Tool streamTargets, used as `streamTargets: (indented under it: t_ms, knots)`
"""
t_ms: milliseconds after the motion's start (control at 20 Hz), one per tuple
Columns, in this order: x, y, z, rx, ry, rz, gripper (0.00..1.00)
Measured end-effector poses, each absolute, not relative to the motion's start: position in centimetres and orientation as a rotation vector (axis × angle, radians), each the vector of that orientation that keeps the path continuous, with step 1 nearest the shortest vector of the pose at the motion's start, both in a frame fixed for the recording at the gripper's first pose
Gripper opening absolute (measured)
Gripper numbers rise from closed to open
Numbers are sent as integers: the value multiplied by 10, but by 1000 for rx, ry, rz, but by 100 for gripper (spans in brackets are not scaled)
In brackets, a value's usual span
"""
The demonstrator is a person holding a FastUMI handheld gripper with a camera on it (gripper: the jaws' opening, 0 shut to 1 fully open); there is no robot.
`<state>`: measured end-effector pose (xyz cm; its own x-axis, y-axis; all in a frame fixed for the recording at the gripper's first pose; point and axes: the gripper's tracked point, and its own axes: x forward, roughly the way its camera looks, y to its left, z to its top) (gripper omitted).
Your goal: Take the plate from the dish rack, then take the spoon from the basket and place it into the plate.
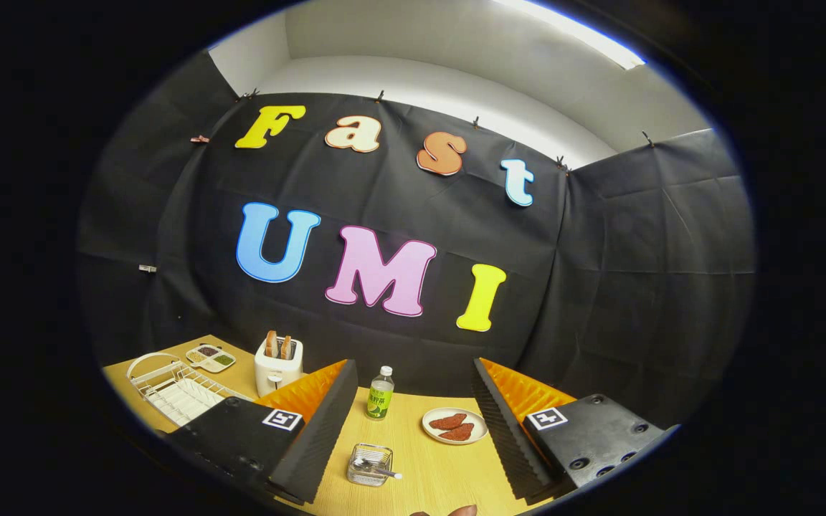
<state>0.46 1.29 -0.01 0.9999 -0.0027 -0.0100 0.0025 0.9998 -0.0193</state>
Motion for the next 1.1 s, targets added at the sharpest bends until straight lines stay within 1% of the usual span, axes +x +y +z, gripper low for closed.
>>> streamTargets:
  t_ms: [300,600,700,900,1100]
  knots:
    - [7,24,-6,-16,47,17,97]
    - [23,71,-23,64,183,118,97]
    - [31,92,-34,71,253,157,98]
    - [45,143,-72,95,451,235,98]
    - [61,178,-116,100,625,246,96]
